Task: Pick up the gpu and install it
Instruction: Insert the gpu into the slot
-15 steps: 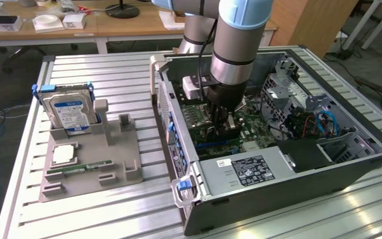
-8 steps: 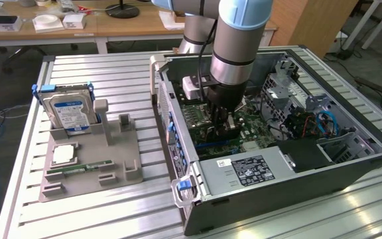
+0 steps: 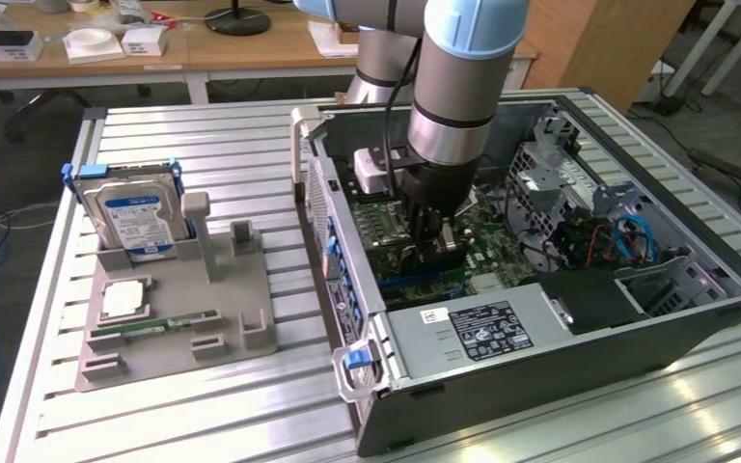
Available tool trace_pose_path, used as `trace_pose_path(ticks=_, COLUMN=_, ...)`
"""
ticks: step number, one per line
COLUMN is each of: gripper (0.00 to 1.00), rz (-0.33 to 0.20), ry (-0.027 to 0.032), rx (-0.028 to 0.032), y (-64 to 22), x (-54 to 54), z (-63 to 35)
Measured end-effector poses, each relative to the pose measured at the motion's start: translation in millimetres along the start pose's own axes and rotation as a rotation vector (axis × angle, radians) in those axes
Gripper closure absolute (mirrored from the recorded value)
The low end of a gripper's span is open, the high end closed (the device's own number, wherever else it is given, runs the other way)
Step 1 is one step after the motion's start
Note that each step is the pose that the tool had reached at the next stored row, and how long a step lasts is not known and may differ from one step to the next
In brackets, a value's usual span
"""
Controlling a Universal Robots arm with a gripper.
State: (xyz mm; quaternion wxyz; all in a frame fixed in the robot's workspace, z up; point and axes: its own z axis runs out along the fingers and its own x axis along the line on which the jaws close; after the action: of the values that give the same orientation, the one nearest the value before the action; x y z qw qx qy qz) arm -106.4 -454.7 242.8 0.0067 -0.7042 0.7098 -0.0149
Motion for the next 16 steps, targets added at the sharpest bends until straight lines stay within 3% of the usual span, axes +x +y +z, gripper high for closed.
trace_pose_path(ticks=11, gripper=0.74, rz=0.000, ry=0.0001, rx=0.0000, y=0.0, x=0.0, z=0.1)
trace_pose_path(ticks=16, gripper=0.74, rz=0.000, ry=0.0005, rx=-0.0003, y=-0.1, x=-0.1, z=4.7)
